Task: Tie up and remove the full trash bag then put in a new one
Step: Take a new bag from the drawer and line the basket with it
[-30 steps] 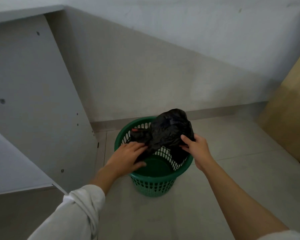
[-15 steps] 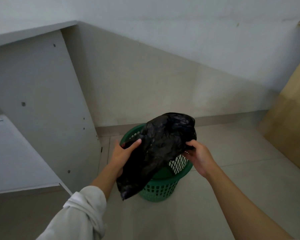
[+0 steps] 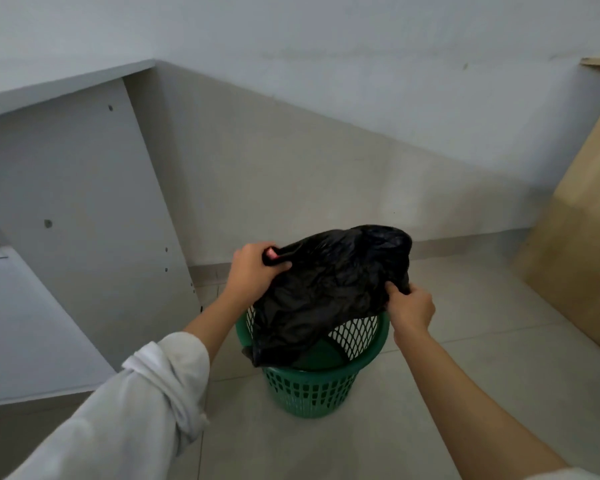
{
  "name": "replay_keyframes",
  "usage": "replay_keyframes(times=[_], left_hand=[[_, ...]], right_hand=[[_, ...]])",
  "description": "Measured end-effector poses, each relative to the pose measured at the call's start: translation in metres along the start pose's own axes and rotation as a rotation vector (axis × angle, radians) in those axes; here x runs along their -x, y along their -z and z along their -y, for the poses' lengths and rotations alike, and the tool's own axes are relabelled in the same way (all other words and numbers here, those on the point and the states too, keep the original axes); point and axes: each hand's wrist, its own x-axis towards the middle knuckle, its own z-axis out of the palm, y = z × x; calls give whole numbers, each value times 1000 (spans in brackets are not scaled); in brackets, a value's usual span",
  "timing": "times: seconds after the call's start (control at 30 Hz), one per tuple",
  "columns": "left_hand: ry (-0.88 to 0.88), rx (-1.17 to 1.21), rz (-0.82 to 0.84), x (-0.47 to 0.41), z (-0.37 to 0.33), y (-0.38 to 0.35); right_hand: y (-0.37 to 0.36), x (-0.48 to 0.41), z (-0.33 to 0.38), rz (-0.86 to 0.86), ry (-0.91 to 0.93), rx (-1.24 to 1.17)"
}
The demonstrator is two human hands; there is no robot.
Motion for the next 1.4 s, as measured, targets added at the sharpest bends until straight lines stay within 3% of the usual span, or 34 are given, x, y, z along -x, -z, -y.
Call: replay_keyframes(times=[0.17, 0.27, 0.37, 0.47, 0.6, 0.7, 0.83, 0.97, 1.07, 1.27, 1.4], left_hand=[[-247, -301, -46, -43, -25, 5], [-200, -370, -66, -52, -20, 7], [-175, -438, -137, -47, -10, 9], [-115, -331, -167, -42, -2, 13], [-92, 16, -183, -37, -3, 14], [-93, 213, -193, -27, -16, 10], [-314, 201, 149, 2, -28, -7], [-364, 160, 413, 38, -16, -27], [-264, 113, 376, 59, 4, -41], [-74, -212, 326, 75, 55, -68], [-120, -664, 323, 56, 61, -65]], right_hand=[[-2, -9, 22, -23, 131, 40], [2, -10, 19, 66, 203, 174], [2, -7, 13, 129, 236, 139], [-5, -2, 14, 178, 266, 92], [-16, 14, 33, 331, 320, -33], [-20, 30, 51, 566, 89, -236], [-22, 37, 68, 746, -136, -471], [-15, 28, 70, 605, -164, -445], [-9, 20, 52, 456, -129, -301], [15, 3, 37, 317, -169, -374], [43, -20, 35, 162, -101, -343]])
